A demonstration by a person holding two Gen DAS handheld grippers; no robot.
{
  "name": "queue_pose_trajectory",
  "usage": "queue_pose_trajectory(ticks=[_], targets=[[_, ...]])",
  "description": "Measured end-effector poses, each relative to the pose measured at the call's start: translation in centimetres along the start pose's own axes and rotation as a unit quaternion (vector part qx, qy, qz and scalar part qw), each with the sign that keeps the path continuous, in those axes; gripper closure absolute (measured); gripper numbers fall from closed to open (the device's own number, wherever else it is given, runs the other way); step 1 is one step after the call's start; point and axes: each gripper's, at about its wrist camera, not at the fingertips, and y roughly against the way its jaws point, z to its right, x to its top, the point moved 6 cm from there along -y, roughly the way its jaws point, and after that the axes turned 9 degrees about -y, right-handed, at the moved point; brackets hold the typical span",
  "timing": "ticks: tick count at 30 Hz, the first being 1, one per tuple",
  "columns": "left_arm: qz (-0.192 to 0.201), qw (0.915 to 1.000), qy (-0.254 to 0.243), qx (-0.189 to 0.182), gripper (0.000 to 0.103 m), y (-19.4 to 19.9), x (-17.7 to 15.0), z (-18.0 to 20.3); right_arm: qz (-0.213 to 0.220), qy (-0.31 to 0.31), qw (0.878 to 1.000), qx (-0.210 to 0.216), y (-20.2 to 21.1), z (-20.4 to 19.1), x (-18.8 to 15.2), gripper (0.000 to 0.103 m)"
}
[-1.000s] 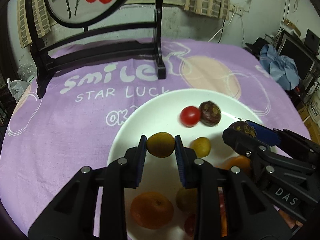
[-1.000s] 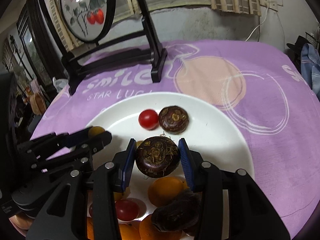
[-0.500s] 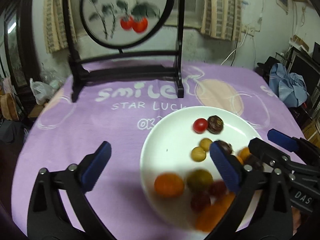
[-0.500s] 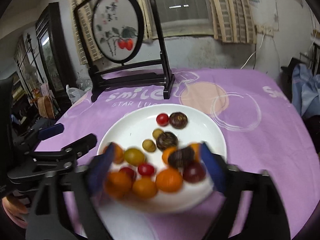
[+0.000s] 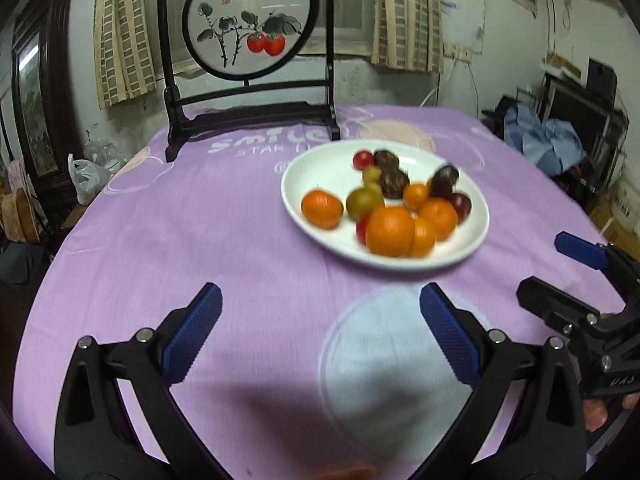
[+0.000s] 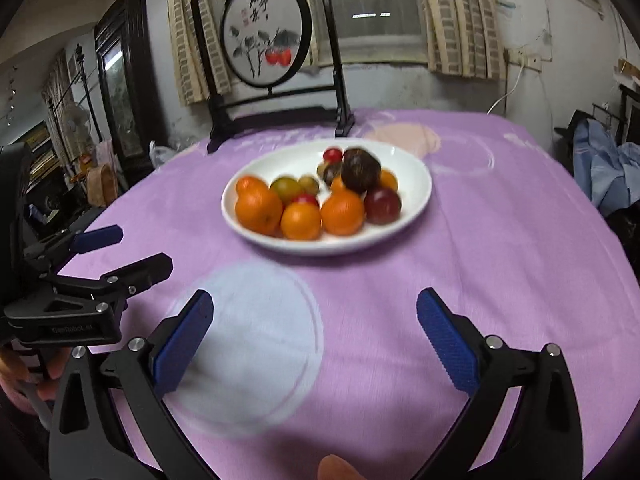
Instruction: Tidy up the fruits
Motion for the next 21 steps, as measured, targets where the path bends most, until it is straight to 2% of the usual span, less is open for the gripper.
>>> queue_pose_trajectory(ticks=[3, 6, 10, 21], targets=[[-0.002, 0.9999, -0.011, -0.007, 0.002, 0.4, -1.4, 0.7, 0.007, 0.009, 1.0, -0.008, 0.5, -0.1, -0.3, 0.001], [-0.002, 0.9994, -0.034, 0.009, 0.002, 0.7, -2.2, 1.2, 0.025, 0.017, 0.999, -0.011, 1.0, -0.3, -0.1, 0.001], [-0.001, 0.999, -0.045, 0.003, 0.002, 0.8, -2.2, 1.9, 0.019, 0.017, 1.0, -0.014, 0.7, 0.0, -0.2, 0.001], [-0.003, 0.9995, -0.032, 0.004, 0.002, 0.7, -2.1, 1.4, 0.01, 0.017, 1.0, -0.018, 0.4, 0.1, -0.5, 0.001]])
